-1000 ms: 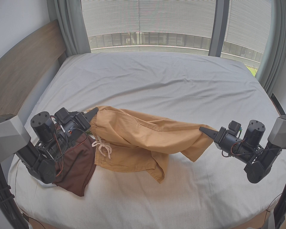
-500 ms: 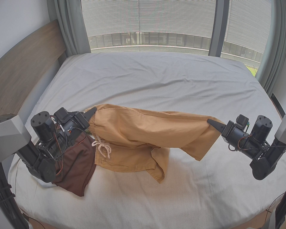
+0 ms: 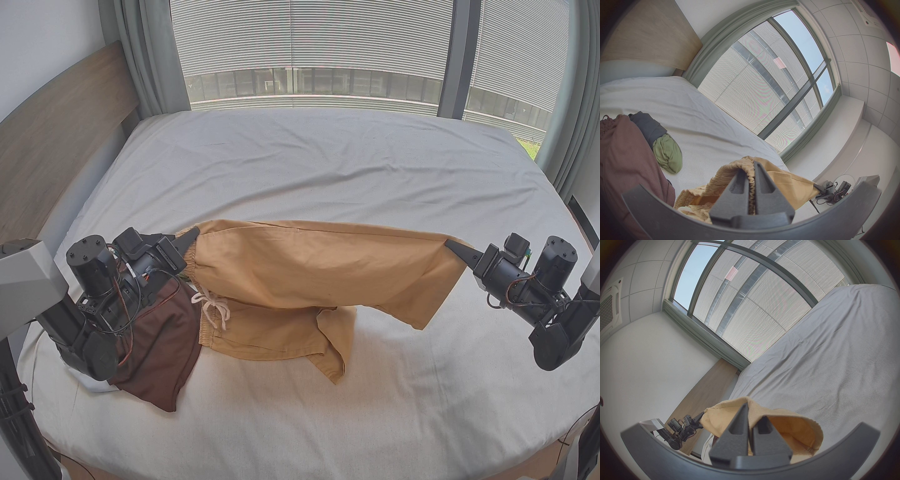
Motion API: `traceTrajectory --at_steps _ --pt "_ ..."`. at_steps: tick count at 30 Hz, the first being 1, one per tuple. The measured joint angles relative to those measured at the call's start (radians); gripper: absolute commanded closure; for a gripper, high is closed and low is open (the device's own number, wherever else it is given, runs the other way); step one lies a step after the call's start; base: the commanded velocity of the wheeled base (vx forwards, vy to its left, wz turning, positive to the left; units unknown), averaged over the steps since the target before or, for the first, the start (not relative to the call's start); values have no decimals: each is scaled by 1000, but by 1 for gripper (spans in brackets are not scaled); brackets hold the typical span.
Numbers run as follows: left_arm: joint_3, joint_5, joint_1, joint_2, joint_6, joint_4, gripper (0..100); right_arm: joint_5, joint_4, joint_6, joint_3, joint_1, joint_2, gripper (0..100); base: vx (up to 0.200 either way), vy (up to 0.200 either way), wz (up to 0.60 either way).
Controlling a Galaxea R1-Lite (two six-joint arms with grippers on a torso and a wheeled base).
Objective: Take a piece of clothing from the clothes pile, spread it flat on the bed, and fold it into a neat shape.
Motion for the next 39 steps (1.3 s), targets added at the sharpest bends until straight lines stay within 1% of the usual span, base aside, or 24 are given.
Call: traceTrajectory --at_steps 15,23,29,36,39 --pt "-6 0 3 5 1 0 100 0 0 -7 -7 -8 5 100 0 0 0" --pt "-4 6 1 0 2 0 100 -1 2 -81 -24 4 9 100 0 0 0" --pt "-11 44 4 7 1 1 100 -3 84 -86 -118 13 34 100 0 0 0" --pt "-59 86 17 45 2 7 100 -4 171 -87 -266 10 89 100 0 0 0" --pt "-86 96 20 67 1 6 100 -4 187 -88 -309 6 113 100 0 0 0"
